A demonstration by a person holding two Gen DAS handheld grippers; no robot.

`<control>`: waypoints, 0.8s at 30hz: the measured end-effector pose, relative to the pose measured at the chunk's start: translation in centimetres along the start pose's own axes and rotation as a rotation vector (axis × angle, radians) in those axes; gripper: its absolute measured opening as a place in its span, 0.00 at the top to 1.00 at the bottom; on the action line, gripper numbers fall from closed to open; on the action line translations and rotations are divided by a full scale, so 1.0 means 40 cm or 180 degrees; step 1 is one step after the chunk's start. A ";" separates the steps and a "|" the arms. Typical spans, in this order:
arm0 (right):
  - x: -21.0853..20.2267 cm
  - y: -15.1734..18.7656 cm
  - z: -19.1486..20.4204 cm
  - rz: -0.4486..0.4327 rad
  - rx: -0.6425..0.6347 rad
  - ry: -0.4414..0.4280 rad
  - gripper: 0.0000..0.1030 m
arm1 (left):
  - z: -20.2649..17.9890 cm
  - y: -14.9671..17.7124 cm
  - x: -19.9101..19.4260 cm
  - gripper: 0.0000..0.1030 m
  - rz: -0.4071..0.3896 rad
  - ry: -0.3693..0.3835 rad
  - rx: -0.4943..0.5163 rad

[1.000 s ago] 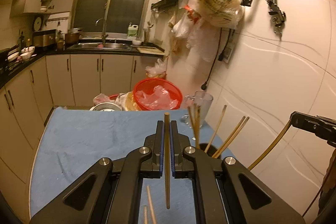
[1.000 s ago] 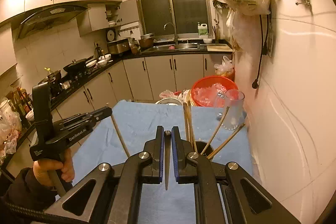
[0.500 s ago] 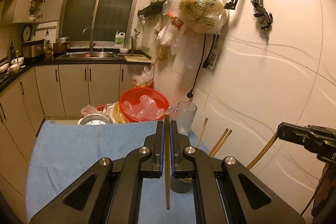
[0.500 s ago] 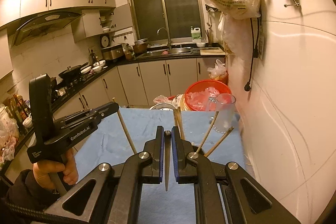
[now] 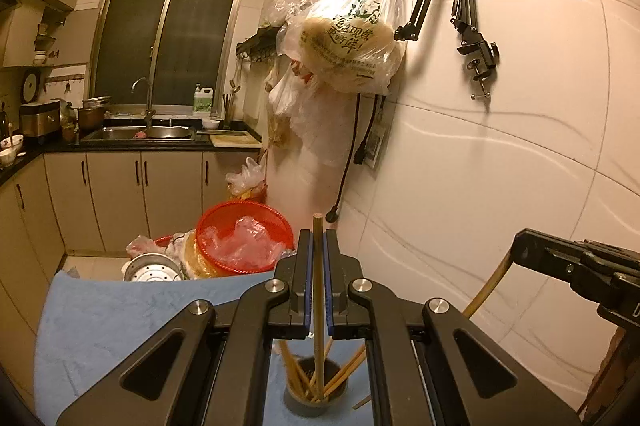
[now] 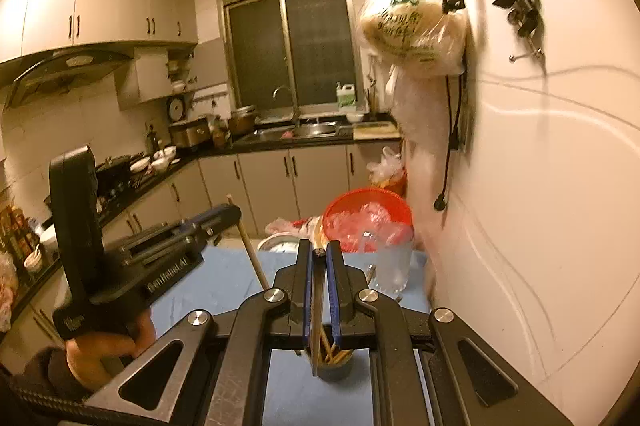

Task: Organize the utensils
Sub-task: 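Lower the chopsticks into the black cup and open both tools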

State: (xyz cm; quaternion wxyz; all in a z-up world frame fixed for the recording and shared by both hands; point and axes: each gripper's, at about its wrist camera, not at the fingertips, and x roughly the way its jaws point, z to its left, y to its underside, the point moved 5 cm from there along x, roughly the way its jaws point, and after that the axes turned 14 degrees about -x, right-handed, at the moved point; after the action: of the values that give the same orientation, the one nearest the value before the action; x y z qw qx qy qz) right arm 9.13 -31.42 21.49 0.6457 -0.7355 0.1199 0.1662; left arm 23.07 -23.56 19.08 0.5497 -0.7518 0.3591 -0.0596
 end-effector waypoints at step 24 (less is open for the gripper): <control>0.272 0.213 -0.051 0.0569 0.0184 -0.0060 0.93 | 0.124 0.219 0.211 0.96 0.0560 -0.0306 -0.0121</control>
State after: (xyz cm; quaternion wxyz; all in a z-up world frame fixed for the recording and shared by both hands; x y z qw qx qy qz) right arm 15.94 -34.19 9.60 0.6504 -0.7013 0.1838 0.2266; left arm 27.52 -26.00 6.94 0.5551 -0.7297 0.3980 0.0318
